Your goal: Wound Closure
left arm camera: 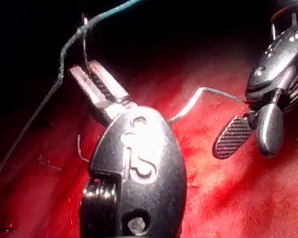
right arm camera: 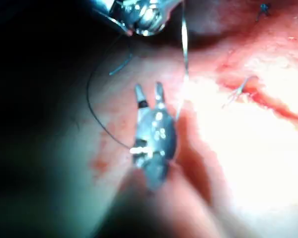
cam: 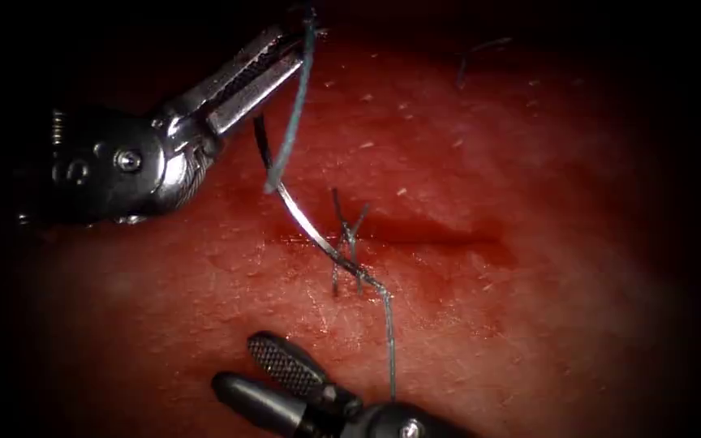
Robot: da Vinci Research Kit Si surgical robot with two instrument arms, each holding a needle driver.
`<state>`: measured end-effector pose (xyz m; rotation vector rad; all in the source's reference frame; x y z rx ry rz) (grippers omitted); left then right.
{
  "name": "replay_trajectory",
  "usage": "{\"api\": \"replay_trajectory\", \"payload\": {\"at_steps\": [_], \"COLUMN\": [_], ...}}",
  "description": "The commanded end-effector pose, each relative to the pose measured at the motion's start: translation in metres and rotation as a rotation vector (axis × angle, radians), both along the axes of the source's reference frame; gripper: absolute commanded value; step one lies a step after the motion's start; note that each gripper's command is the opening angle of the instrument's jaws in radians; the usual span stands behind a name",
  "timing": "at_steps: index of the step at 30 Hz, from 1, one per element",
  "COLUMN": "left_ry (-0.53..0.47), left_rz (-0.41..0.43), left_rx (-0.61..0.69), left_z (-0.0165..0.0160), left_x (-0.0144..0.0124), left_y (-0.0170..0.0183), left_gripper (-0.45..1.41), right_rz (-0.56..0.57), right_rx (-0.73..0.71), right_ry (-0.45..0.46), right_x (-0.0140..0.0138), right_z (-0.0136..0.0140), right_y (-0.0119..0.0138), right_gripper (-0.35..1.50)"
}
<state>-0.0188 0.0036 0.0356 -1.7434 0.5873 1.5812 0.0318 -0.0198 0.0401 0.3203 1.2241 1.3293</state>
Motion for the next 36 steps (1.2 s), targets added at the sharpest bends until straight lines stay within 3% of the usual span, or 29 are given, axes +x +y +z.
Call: {"api": "replay_trajectory", "payload": {"at_steps": [1,3,7,14,21,25,26,27,28,31,35,36], "left_ry": [-0.005,-0.011,-0.04,-0.076,-0.098,-0.108,-0.103,-0.096,-0.101,-0.105,-0.105,-0.104], "left_rz": [-0.001,-0.005,-0.015,-0.012,-0.029,-0.042,-0.044,-0.051,-0.055,-0.055,-0.051,-0.052], "left_rx": [-0.005,-0.01,-0.008,0.019,0.063,0.084,0.088,0.093,0.102,0.109,0.117,0.117], "left_z": [0.0002,0.0,-0.0002,-0.0002,-0.0002,-0.0002,-0.0002,-0.0002,-0.0001,0.0,0.0001,0.0001], "left_x": [-0.0005,-0.0004,0.0001,0.0002,0.0004,0.0004,0.0004,0.0006,0.0007,0.0007,0.0005,0.0005], "left_y": [0.0,-0.0002,-0.0009,-0.0012,-0.0016,-0.0018,-0.0019,-0.0021,-0.0022,-0.0024,-0.0028,-0.0029], "left_gripper": [-0.45,-0.45,-0.45,-0.45,-0.45,-0.45,-0.45,-0.45,-0.45,-0.45,-0.45,-0.45], "right_rz": [0.003,0.018,0.074,0.077,0.058,0.049,0.054,0.066,0.07,0.07,0.062,0.057], "right_rx": [-0.001,-0.006,-0.024,-0.119,-0.161,-0.208,-0.214,-0.226,-0.233,-0.247,-0.265,-0.275], "right_ry": [-0.005,-0.007,0.007,0.001,-0.022,-0.06,-0.064,-0.057,-0.056,-0.061,-0.072,-0.078], "right_x": [0.0,-0.0003,-0.001,-0.0012,-0.0012,-0.0017,-0.0019,-0.0024,-0.0026,-0.0028,-0.0025,-0.0025], "right_z": [0.0012,0.0014,0.0013,-0.0003,-0.0008,-0.0009,-0.0009,-0.0012,-0.0013,-0.0016,-0.0019,-0.002], "right_y": [0.0003,0.0007,0.0015,0.0023,0.0023,0.0022,0.0022,0.0025,0.0027,0.0031,0.0029,0.0028], "right_gripper": [0.93,1.05,1.1,1.16,0.96,0.36,0.36,0.59,0.71,0.9,0.73,0.49]}}
